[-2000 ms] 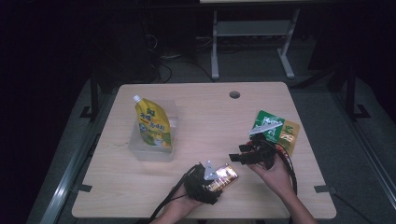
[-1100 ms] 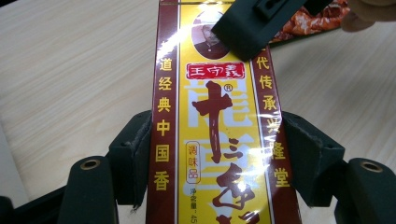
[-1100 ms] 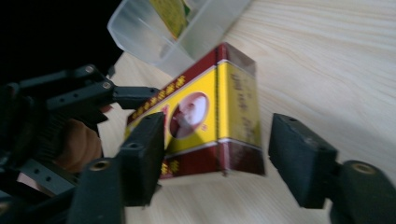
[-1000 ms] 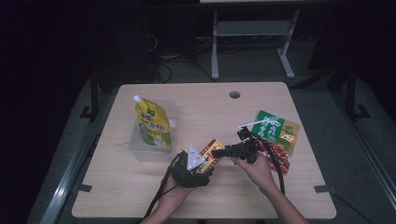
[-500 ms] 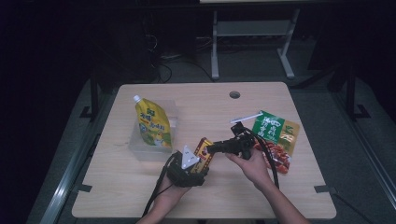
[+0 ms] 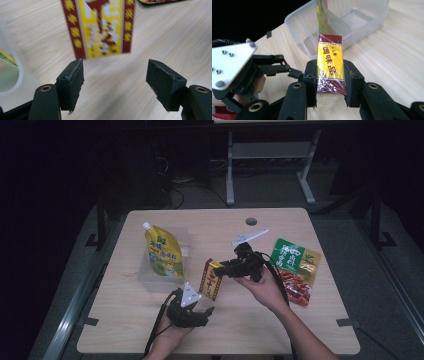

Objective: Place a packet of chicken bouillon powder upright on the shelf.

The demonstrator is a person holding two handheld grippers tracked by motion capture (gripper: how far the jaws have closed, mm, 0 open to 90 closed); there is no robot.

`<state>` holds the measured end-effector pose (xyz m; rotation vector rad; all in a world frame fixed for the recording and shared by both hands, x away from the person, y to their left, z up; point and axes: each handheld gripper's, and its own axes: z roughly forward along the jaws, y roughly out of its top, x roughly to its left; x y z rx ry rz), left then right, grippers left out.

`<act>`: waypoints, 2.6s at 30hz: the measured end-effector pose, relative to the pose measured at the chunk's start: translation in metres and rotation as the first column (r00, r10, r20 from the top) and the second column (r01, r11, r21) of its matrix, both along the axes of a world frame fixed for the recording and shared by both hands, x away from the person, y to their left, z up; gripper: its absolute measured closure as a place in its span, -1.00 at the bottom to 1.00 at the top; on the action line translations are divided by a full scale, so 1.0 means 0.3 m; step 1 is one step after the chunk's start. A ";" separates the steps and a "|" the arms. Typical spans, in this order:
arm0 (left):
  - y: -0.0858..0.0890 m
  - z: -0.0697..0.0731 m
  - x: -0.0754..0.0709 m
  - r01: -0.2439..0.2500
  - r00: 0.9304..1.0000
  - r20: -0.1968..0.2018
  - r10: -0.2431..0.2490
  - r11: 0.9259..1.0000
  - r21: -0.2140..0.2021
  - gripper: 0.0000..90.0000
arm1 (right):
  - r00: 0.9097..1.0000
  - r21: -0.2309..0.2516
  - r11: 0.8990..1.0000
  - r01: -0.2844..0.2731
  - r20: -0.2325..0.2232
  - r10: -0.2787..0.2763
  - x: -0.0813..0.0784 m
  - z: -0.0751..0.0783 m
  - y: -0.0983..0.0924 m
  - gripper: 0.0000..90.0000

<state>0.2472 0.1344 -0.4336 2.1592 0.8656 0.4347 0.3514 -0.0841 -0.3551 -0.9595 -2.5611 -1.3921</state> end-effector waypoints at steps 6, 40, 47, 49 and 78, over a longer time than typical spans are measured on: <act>0.007 0.004 -0.023 0.018 0.999 -0.026 -0.018 1.000 -0.022 -0.35 | 0.995 -0.011 0.999 -0.049 0.087 0.050 0.016 0.063 0.045 0.50; 0.019 -0.023 -0.035 0.061 0.996 -0.069 -0.065 0.997 -0.048 -0.36 | 0.930 -0.099 0.956 -0.278 0.221 0.293 0.110 0.157 0.420 0.49; 0.015 -0.023 -0.036 0.067 0.995 -0.072 -0.071 0.997 -0.048 -0.35 | 0.923 -0.144 0.946 -0.291 0.216 0.317 0.119 0.125 0.456 0.49; 0.016 -0.023 -0.033 0.066 0.995 -0.071 -0.069 0.997 -0.048 -0.35 | 0.921 -0.150 0.943 -0.296 0.217 0.323 0.120 0.118 0.465 0.49; 0.011 -0.019 -0.036 0.064 0.995 -0.074 -0.069 0.996 -0.062 -0.36 | 0.917 -0.215 0.922 -0.322 0.174 0.360 0.125 0.018 0.513 0.45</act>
